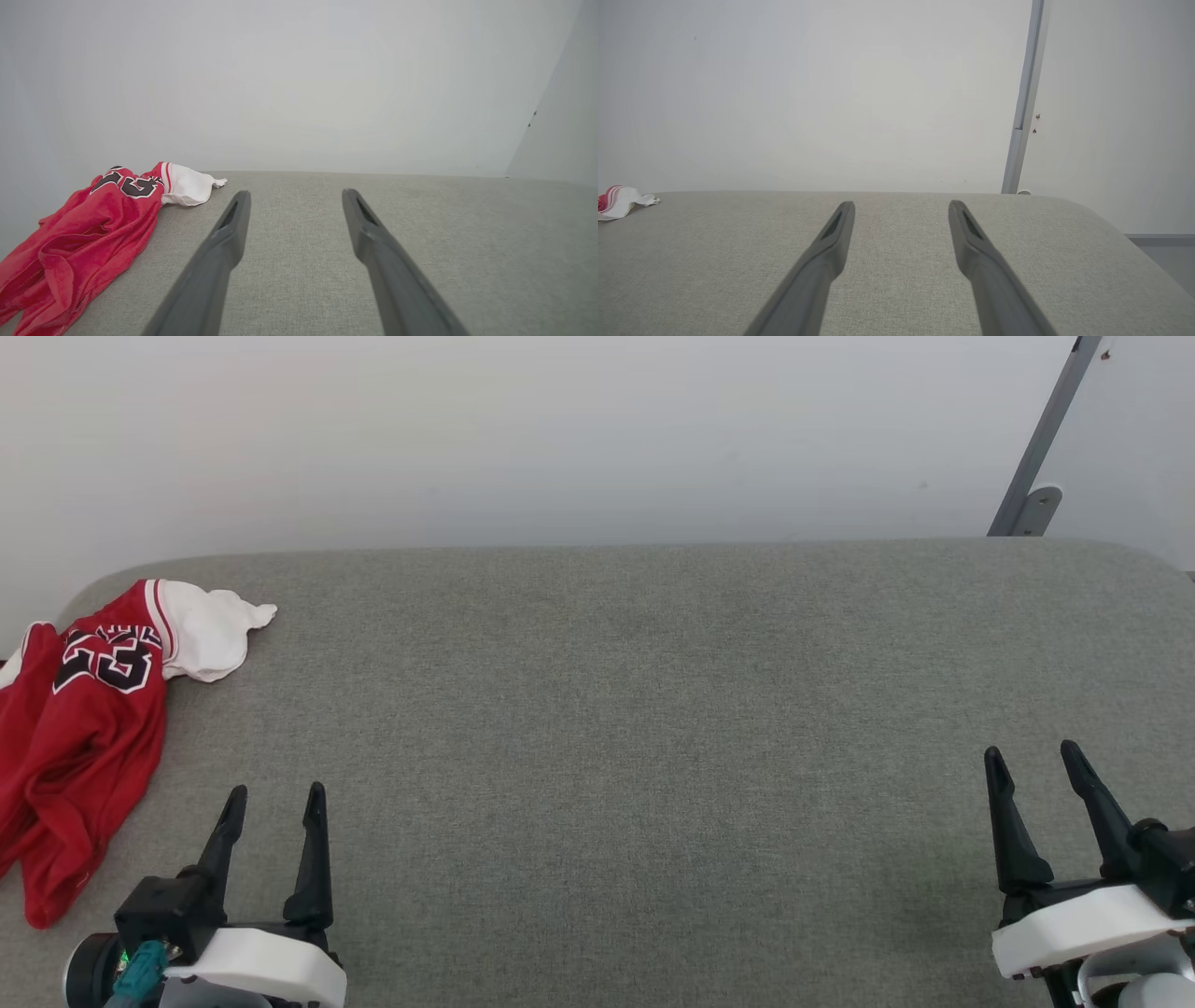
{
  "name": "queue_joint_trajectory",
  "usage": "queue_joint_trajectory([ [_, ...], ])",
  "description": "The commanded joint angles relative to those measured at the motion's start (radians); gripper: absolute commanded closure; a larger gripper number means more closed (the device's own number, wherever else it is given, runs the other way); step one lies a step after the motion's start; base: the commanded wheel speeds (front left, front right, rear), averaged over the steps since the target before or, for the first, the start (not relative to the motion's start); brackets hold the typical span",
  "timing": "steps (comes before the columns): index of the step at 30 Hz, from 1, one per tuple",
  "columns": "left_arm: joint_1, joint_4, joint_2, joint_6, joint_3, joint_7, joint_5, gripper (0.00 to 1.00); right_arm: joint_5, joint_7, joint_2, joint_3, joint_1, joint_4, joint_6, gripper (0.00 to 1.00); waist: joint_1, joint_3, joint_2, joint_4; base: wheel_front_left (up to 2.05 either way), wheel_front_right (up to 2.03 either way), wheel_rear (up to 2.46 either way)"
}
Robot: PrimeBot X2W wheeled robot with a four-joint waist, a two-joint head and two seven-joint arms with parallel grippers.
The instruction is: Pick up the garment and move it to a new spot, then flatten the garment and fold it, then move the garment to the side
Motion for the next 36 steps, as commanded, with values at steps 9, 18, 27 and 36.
queue_joint_trajectory([
  [9,0.012,0.011,-0.019,-0.016,0.022,-0.020,0.068,0.00,-0.072,-0.019,0.009,-0.013,0.026,-0.035,0.000,0.00,0.0000,0.000,0.0000,0.001,0.00,0.00,0.00],
  [18,0.010,0.022,-0.031,-0.025,0.018,-0.020,0.031,0.00,-0.079,-0.019,0.020,-0.024,0.043,-0.050,0.000,0.00,0.0000,0.002,0.0000,0.001,0.00,0.00,0.00],
  [27,0.010,0.030,-0.036,-0.026,0.011,-0.020,0.008,0.00,-0.086,-0.019,0.026,-0.028,0.050,-0.062,0.000,0.00,0.0000,0.002,0.0000,0.005,0.00,0.00,0.00],
  [36,-0.014,0.062,-0.044,-0.025,0.059,-0.020,0.005,0.00,-0.072,-0.019,0.013,0.015,0.041,-0.059,0.000,0.00,0.0000,-0.004,0.0000,0.054,0.00,0.00,0.00],
])
